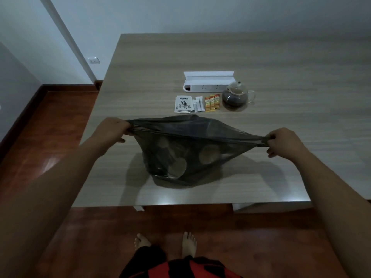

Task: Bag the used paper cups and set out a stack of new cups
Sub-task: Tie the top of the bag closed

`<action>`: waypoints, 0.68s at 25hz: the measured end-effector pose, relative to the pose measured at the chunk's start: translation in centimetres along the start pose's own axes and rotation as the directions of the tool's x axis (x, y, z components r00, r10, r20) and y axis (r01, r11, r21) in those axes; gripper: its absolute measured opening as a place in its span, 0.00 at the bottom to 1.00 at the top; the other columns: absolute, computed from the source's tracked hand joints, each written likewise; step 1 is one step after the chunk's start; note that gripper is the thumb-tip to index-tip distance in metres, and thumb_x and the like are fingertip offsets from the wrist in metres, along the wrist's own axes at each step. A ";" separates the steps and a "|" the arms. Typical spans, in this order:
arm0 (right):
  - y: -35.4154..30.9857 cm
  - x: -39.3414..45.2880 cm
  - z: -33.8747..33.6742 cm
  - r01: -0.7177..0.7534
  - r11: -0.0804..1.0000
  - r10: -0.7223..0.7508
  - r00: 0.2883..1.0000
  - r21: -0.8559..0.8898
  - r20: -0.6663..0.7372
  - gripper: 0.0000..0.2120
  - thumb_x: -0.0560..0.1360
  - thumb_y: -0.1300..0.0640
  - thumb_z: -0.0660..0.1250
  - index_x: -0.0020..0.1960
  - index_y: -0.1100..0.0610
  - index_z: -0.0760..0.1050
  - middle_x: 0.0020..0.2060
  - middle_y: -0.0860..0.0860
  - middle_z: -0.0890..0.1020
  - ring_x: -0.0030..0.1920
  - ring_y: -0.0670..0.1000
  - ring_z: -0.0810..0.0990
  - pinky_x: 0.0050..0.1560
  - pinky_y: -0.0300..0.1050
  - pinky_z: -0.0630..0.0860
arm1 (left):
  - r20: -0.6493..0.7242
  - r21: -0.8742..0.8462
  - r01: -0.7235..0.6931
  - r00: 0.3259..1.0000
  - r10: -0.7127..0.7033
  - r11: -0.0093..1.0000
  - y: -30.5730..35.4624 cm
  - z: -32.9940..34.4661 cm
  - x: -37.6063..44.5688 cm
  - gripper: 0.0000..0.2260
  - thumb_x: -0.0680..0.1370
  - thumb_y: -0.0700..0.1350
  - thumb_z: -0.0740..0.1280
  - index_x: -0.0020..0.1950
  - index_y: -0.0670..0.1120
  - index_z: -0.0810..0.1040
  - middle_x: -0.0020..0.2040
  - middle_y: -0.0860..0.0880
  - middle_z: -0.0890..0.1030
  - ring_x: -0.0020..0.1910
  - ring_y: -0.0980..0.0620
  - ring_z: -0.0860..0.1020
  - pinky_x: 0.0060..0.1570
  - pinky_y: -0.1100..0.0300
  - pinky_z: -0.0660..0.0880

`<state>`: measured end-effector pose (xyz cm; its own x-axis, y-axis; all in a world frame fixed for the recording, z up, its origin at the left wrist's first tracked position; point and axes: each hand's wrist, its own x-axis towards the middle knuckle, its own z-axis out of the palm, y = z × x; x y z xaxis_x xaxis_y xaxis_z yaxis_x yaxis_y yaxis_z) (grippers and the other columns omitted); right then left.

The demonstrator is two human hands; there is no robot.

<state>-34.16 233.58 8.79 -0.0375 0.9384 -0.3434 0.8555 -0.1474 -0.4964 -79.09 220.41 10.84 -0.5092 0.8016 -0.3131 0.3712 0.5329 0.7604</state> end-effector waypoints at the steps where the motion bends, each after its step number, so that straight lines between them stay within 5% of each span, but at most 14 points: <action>1: 0.2 -0.2 0.1 -0.021 0.989 0.027 0.999 0.144 -0.045 0.10 0.76 0.68 0.61 0.48 0.65 0.81 0.32 0.61 0.83 0.32 0.57 0.85 0.35 0.48 0.83 | 0.046 -0.132 0.029 0.999 -0.023 0.991 -0.1 -0.2 0.2 0.09 0.78 0.40 0.64 0.49 0.41 0.83 0.42 0.45 0.83 0.43 0.50 0.81 0.55 0.45 0.79; 3: 0.0 -0.4 0.7 0.012 0.906 0.043 0.992 0.424 -0.120 0.10 0.77 0.65 0.60 0.49 0.66 0.80 0.36 0.62 0.83 0.37 0.59 0.85 0.43 0.55 0.84 | 0.108 -0.434 0.008 0.993 0.044 0.901 0.0 -0.7 0.5 0.12 0.77 0.41 0.62 0.56 0.44 0.83 0.47 0.48 0.82 0.49 0.52 0.79 0.62 0.46 0.74; 5: -0.9 -0.5 1.4 0.090 0.732 0.052 0.981 0.675 -0.187 0.10 0.78 0.64 0.59 0.50 0.64 0.80 0.44 0.60 0.82 0.46 0.58 0.83 0.48 0.56 0.83 | 0.130 -0.751 -0.009 0.978 0.162 0.661 0.5 -0.7 0.7 0.19 0.74 0.42 0.63 0.62 0.41 0.80 0.57 0.46 0.81 0.58 0.50 0.77 0.67 0.50 0.69; 7: -2.4 -0.5 1.6 0.124 0.329 0.090 0.983 0.936 -0.162 0.08 0.77 0.64 0.60 0.50 0.58 0.78 0.46 0.55 0.82 0.52 0.55 0.80 0.52 0.53 0.80 | 0.158 -0.916 0.050 0.957 0.245 0.399 1.7 0.0 0.6 0.24 0.70 0.45 0.64 0.63 0.36 0.80 0.59 0.42 0.81 0.62 0.46 0.77 0.68 0.52 0.70; 9: -3.6 -0.8 1.6 0.064 -0.156 -0.010 0.998 0.986 -0.066 0.12 0.73 0.58 0.61 0.54 0.58 0.77 0.52 0.56 0.84 0.57 0.55 0.80 0.58 0.51 0.76 | 0.163 -0.966 0.107 0.958 0.235 0.234 3.0 1.6 0.2 0.18 0.72 0.47 0.62 0.51 0.37 0.85 0.53 0.41 0.84 0.57 0.44 0.81 0.66 0.51 0.72; 10: -4.4 -1.0 1.6 0.018 -0.290 -0.084 0.996 0.957 -0.044 0.16 0.73 0.55 0.59 0.57 0.60 0.77 0.55 0.58 0.83 0.60 0.57 0.80 0.63 0.51 0.74 | 0.162 -0.978 0.131 0.967 0.198 0.160 3.4 2.6 0.1 0.16 0.75 0.47 0.60 0.45 0.38 0.85 0.48 0.41 0.85 0.53 0.44 0.83 0.64 0.50 0.74; 12: -6.2 -1.2 1.8 -0.026 -0.385 -0.133 0.991 0.923 -0.027 0.20 0.78 0.54 0.53 0.50 0.65 0.80 0.49 0.61 0.83 0.56 0.60 0.81 0.64 0.53 0.74 | 0.166 -0.986 0.163 0.982 0.089 0.041 3.6 4.8 0.2 0.19 0.81 0.47 0.56 0.36 0.42 0.79 0.35 0.45 0.83 0.41 0.46 0.85 0.53 0.52 0.78; 14: -7.4 -1.7 2.0 -0.008 -0.409 -0.064 0.998 0.913 -0.020 0.22 0.80 0.54 0.50 0.33 0.58 0.74 0.30 0.54 0.76 0.35 0.56 0.79 0.52 0.52 0.78 | 0.208 -0.978 0.207 0.978 -0.013 -0.029 3.7 6.9 0.7 0.22 0.83 0.48 0.55 0.31 0.45 0.75 0.26 0.49 0.75 0.29 0.51 0.78 0.39 0.57 0.78; 17: -7.5 -1.6 2.3 -0.032 -0.443 -0.032 0.999 0.896 0.020 0.16 0.76 0.53 0.53 0.31 0.52 0.59 0.22 0.48 0.62 0.22 0.47 0.60 0.30 0.39 0.69 | 0.326 -0.944 0.325 0.945 -0.003 0.056 3.8 8.6 1.7 0.12 0.82 0.47 0.58 0.43 0.44 0.74 0.28 0.50 0.69 0.23 0.56 0.67 0.27 0.66 0.70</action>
<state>-41.70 232.44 11.24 -0.0746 0.9363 -0.3431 -0.8406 -0.2442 -0.4835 -71.85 226.15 8.34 -0.2296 0.8448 -0.4833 -0.8777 0.0349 0.4779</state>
